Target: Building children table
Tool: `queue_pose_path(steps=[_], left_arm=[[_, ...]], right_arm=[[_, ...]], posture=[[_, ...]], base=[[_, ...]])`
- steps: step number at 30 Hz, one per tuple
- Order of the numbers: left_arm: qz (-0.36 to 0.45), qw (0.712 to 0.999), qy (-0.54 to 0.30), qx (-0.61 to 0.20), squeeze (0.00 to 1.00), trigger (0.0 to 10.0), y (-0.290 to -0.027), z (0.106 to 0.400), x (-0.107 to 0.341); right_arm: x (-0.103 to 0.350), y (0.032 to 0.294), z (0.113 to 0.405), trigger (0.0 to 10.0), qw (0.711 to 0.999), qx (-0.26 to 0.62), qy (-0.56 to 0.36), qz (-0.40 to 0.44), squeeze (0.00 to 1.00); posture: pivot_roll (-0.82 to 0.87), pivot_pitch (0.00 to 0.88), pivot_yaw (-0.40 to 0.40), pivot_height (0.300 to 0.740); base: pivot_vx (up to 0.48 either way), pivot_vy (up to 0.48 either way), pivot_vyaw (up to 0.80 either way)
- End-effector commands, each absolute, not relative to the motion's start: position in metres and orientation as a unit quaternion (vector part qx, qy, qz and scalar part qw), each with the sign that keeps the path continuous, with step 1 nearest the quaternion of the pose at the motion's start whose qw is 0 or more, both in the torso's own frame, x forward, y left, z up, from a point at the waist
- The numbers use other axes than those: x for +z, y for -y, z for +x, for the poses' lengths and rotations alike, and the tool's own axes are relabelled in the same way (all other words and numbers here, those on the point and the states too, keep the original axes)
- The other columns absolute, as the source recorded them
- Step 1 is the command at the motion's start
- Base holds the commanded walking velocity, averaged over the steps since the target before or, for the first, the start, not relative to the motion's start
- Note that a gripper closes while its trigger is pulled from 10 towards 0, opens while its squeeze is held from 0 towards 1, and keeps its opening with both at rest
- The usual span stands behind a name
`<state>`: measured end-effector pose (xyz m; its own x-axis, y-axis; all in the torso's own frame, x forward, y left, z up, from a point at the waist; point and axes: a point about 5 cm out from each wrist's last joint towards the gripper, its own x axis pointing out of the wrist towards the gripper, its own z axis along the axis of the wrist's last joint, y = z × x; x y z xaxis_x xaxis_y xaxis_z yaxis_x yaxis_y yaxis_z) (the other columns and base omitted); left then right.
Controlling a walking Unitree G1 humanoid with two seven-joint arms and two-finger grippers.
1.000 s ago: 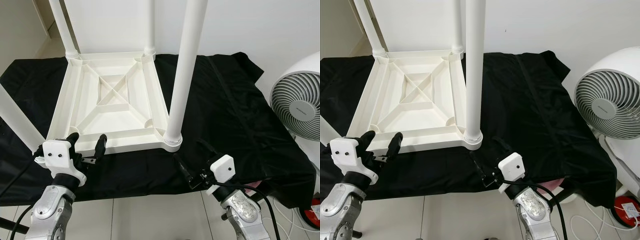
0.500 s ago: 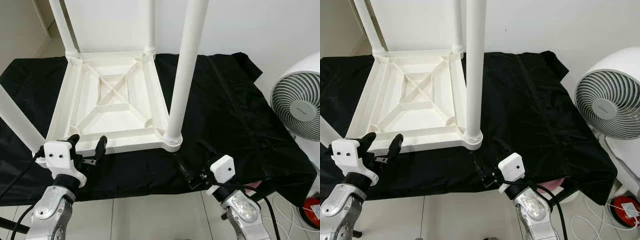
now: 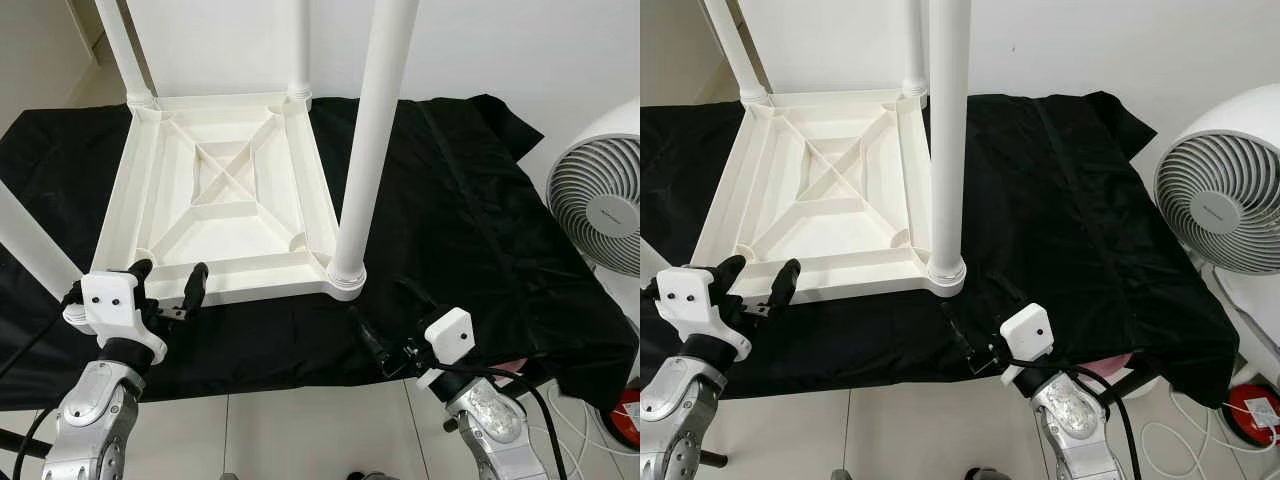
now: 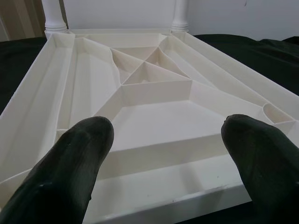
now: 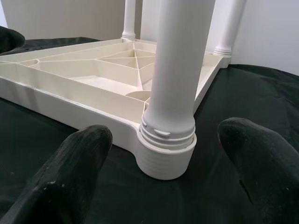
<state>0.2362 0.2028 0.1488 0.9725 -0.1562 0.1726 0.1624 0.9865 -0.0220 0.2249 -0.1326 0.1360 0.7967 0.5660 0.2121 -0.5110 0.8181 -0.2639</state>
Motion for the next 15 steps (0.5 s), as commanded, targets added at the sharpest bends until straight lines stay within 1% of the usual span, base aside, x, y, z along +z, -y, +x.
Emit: queue_pose_path(steps=[1, 15], left_arm=[[-0.023, 0.993, 0.072, -0.091, 0.0, 10.0, -0.2018, 0.2357, 0.1428], [-0.024, 0.994, 0.069, -0.082, 0.0, 10.0, -0.2032, 0.2331, 0.1405]], right_arm=[[0.1352, 0.1347, 0.2254, 10.0, 0.942, 0.288, 0.137, -0.101, 0.0], [0.1351, 0.1354, 0.2251, 10.0, 0.94, 0.296, 0.133, -0.102, 0.0]], posture=[[-0.06, 0.125, 0.042, 0.74], [-0.05, 0.131, 0.03, 0.74]], base=[[0.0, 0.0, 0.0], [0.0, 0.0, 0.0]])
